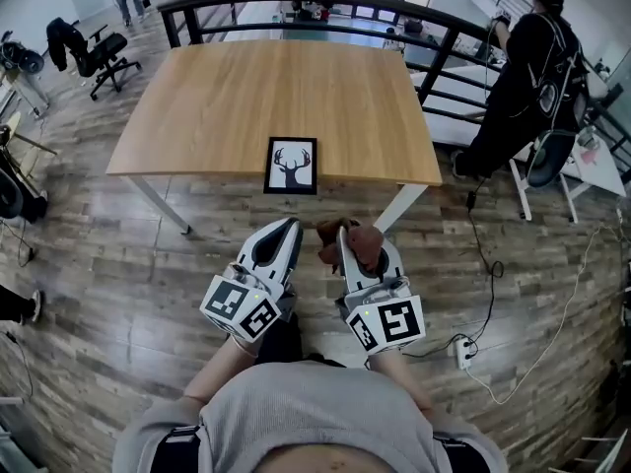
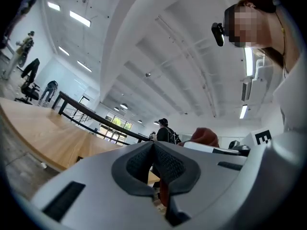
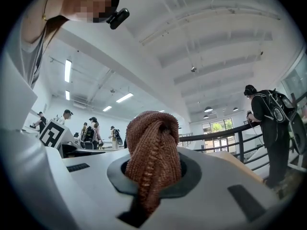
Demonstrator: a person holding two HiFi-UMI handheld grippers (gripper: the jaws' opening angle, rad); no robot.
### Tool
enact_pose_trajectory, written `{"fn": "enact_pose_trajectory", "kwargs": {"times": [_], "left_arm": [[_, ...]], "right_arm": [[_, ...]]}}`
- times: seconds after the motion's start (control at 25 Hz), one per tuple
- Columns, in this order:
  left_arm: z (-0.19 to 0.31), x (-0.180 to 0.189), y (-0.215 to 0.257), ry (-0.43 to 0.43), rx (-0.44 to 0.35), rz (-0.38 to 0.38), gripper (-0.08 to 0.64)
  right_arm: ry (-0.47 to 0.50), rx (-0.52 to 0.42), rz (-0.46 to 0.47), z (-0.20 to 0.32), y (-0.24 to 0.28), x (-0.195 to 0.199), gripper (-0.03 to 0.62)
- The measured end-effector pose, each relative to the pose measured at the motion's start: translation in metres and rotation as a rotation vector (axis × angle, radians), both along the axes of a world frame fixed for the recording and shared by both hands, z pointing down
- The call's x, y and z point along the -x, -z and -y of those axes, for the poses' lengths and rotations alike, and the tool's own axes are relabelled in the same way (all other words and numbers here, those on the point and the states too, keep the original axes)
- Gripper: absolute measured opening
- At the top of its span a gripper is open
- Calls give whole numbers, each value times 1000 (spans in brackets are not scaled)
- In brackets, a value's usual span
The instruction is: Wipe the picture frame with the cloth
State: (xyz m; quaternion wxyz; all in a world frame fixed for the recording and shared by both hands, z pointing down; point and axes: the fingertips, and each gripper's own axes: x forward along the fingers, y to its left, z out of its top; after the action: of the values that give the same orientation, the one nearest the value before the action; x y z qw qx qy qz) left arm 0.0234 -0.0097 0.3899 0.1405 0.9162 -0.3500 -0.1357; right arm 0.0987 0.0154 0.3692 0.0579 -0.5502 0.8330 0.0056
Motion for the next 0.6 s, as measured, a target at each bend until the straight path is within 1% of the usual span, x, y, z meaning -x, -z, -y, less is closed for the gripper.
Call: {"fn": "enact_pose_trajectory", "kwargs": {"times": [0.12,0.28,0.44,0.6], "left_arm": [[-43,0,-7,46,25,-15,8],[-83,7,-5,100,11,25,8],[-99,17,7,125,4,41,8],[-105,19,15,103,8,12,8]], "right_arm": [[32,1,-4,-42,-2,2,46],[38,-31,-14,-82,7,6,46],[46,-39,-6,-102,17,17,46],[42,-34,-27,-113,21,30,46]]}}
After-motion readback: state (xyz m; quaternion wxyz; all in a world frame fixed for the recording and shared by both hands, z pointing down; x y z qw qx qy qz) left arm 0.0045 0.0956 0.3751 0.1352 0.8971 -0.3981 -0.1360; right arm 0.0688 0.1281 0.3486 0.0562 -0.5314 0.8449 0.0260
